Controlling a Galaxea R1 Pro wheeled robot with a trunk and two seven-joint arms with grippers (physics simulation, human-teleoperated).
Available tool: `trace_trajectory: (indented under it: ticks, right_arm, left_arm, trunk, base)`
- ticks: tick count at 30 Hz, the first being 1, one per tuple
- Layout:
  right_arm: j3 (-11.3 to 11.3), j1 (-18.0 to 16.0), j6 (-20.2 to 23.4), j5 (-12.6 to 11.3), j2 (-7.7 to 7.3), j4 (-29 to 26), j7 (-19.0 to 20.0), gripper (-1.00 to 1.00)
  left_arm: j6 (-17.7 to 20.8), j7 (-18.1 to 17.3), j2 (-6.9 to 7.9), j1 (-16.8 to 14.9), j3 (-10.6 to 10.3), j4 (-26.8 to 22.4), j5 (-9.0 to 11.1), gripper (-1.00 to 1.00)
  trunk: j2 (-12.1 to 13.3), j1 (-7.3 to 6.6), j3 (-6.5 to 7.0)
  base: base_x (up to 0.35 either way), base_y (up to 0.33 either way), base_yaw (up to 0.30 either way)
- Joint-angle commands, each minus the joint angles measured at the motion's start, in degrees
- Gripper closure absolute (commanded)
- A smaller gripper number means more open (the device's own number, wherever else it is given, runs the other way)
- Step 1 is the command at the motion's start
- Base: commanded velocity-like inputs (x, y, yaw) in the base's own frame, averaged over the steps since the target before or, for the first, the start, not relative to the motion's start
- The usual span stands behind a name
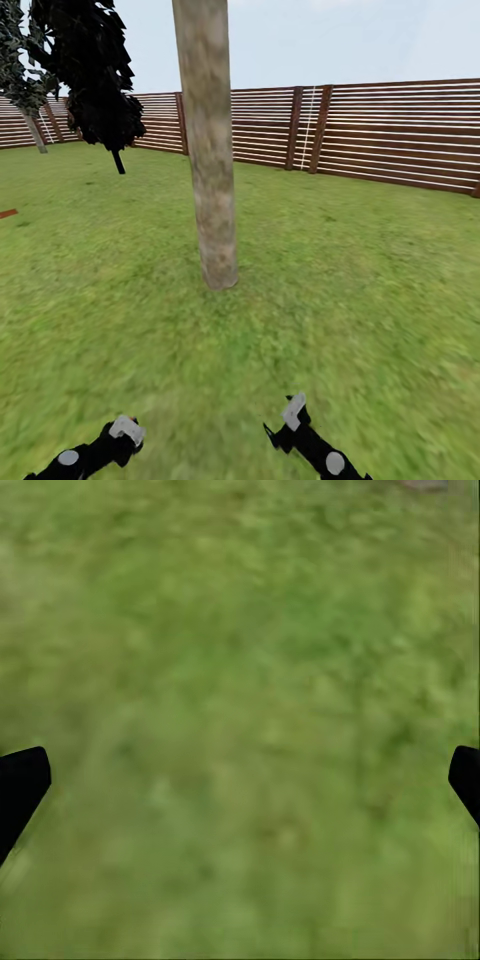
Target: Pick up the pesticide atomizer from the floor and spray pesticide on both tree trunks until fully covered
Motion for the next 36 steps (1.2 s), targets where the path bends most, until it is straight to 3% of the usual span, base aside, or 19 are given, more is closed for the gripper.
trace_trajectory:
  ticks: [1, 4, 6, 8, 10, 12, 17, 22, 23, 30, 32, 33, 34, 36]
  right_arm:
    - [-0.1, -1.7, 2.9, 0.5, 0.0, -2.7, 6.2, -1.0]
    - [0.0, -6.3, 5.8, 0.4, 0.23, -4.2, 17.1, -1.0]
    - [0.0, -8.4, 7.2, 0.4, 0.38, -4.5, 22.5, -1.0]
    - [0.1, -9.9, 8.2, 0.4, 0.8, -4.6, 26.0, -1.0]
    - [0.2, -12.1, 9.5, 0.4, 2.2, -4.7, 30.9, -1.0]
    - [0.2, -13.0, 9.7, 0.3, 2.37, -4.8, 31.7, -1.0]
    - [0.3, -13.6, 9.8, 0.3, 2.52, -5.5, 36.3, -1.0]
    - [0.3, -13.6, 9.8, 0.3, 2.95, -7.5, 40.5, -1.0]
    - [0.3, -13.6, 9.8, 0.3, 3.09, -7.6, 40.7, 1.0]
    - [0.5, -13.6, 9.8, 0.3, 4.0, -7.8, 41.0, 1.0]
    - [5.1, -13.6, 9.8, 0.3, 4.51, -7.9, 41.0, 1.0]
    - [9.3, -13.6, 9.8, 0.3, 4.65, -7.9, 40.9, 1.0]
    - [11.0, -13.6, 9.8, 0.3, 4.84, -8.0, 40.9, 1.0]
    - [11.6, -13.6, 9.8, 0.3, 4.98, -8.2, 40.9, 1.0]
  left_arm:
    - [2.5, -6.1, 0.24, -2.1, 0.3, -1.6, -5.8, 1.0]
    - [4.3, -18.1, 0.42, -5.9, 0.4, -4.8, -14.7, 1.0]
    - [4.6, -24.9, 0.43, -8.0, 0.4, -6.3, -18.9, 1.0]
    - [4.7, -30.0, 0.48, -9.6, 0.4, -7.3, -21.0, 1.0]
    - [5.2, -40.9, 0.49, -12.6, 0.4, -9.5, -22.6, 1.0]
    - [5.9, -44.2, 0.46, -13.3, 0.4, -10.3, -22.8, 1.0]
    - [6.3, -45.8, 0.39, -13.2, 0.1, -10.7, -23.2, 1.0]
    - [6.4, -45.9, 0.04, -13.0, 0.1, -10.7, -27.1, 1.0]
    - [6.4, -45.9, 0.03, -13.0, 0.1, -10.8, -27.4, 1.0]
    - [6.5, -45.9, -0.27, -13.1, 0.5, -10.8, -27.3, 1.0]
    - [6.5, -46.1, -1.19, -13.5, 0.6, -10.8, -27.3, 1.0]
    - [6.5, -46.1, -2.2, -13.6, 0.6, -10.8, -27.5, 1.0]
    - [6.5, -46.1, -3.57, -13.6, 0.5, -10.8, -27.6, 1.0]
    - [6.3, -46.1, -5.15, -13.7, 0.5, -10.8, -27.6, 1.0]
  trunk:
    - [0.0, 0.03, -0.07]
    - [0.0, 0.03, -0.07]
    - [0.0, 0.03, -0.07]
    - [0.0, 0.03, -0.07]
    - [0.0, 0.03, -0.07]
    - [0.0, 0.03, -0.07]
    - [0.0, 0.03, -0.07]
    - [0.0, 0.03, -0.07]
    - [0.0, 0.03, -0.07]
    - [0.0, 0.03, -0.07]
    - [0.0, 0.03, -0.07]
    - [0.0, 0.03, -0.07]
    - [0.0, 0.03, -0.07]
    - [0.0, 0.03, -0.07]
  base:
    - [0.339, 0.0, 0.0]
    - [0.339, 0.0, 0.0]
    - [0.339, 0.0, 0.0]
    - [0.339, 0.0, 0.0]
    - [0.331, 0.0, 0.0]
    - [0.295, 0.0, 0.0]
    - [0.228, 0.0, 0.0]
    - [0.126, 0.0, 0.0]
    - [0.029, 0.0, 0.0]
    - [0.004, 0.0, 0.0]
    - [0.0, 0.0, 0.0]
    - [0.0, 0.0, 0.0]
    - [0.0, 0.0, 0.0]
    - [0.0, 0.0, 0.0]
